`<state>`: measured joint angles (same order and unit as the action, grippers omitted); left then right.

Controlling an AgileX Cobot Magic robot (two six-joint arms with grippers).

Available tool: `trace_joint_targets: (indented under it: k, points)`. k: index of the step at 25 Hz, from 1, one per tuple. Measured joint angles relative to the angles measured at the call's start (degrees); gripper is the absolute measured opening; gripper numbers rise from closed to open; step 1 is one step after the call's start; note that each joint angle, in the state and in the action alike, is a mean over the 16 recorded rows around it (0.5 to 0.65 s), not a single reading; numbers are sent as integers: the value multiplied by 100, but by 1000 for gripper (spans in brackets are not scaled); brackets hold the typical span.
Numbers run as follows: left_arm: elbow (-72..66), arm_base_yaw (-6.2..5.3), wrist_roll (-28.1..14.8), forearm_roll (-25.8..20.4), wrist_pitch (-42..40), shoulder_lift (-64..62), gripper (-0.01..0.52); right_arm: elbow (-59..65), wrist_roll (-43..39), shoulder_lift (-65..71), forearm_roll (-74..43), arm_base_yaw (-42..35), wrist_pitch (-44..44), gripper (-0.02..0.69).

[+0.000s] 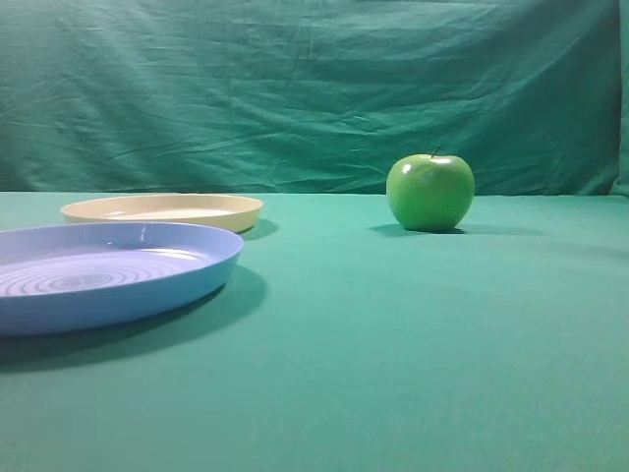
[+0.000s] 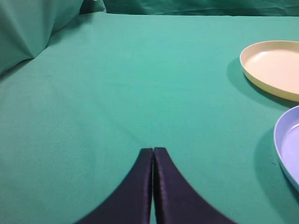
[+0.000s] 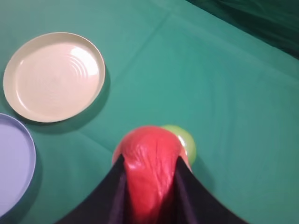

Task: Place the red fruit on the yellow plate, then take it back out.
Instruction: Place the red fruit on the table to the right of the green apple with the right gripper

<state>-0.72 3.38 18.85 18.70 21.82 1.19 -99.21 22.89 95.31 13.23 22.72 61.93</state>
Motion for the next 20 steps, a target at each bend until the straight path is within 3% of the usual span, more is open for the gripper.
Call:
trace_joint_targets:
  k: [12,20]
  points:
    - [0,0,0,0,0,0,0,4374,-222,-1740,0,-315,-2258,167]
    - [0,0,0,0,0,0,0,6004,-304,-1629,19,-316,-3566,167]
